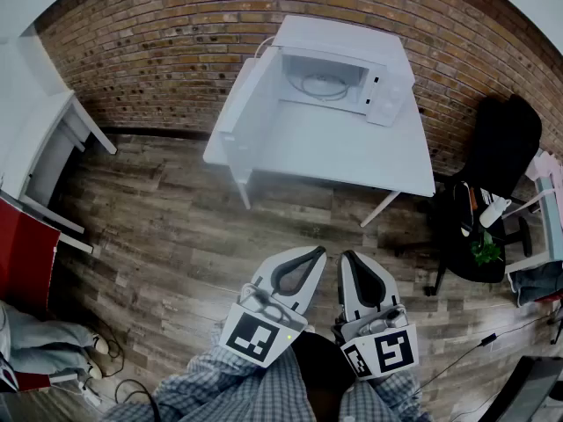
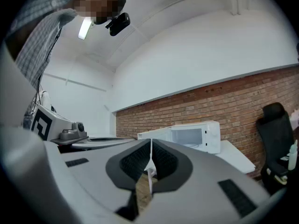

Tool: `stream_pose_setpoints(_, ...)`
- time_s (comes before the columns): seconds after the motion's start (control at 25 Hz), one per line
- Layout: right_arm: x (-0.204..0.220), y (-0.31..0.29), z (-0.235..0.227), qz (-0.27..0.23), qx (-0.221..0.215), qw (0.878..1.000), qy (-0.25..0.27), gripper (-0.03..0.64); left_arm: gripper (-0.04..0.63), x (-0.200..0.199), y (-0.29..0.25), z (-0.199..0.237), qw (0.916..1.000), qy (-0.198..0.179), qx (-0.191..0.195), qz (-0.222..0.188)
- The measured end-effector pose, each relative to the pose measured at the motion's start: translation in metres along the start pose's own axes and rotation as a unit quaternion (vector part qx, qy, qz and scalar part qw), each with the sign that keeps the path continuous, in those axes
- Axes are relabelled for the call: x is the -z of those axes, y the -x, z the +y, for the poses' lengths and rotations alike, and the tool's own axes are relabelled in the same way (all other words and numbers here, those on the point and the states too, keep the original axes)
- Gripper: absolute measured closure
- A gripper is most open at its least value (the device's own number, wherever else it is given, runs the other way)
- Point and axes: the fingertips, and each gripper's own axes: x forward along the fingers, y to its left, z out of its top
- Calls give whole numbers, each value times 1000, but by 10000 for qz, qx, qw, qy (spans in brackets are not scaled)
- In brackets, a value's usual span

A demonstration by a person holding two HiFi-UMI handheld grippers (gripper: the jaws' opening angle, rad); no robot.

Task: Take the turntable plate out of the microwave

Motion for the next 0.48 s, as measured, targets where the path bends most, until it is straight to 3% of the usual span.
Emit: stream_pose_setpoints(0.48, 5, -7, 2, 92, 80, 9999, 75, 592, 586, 8, 2, 12, 9998, 184, -8, 58)
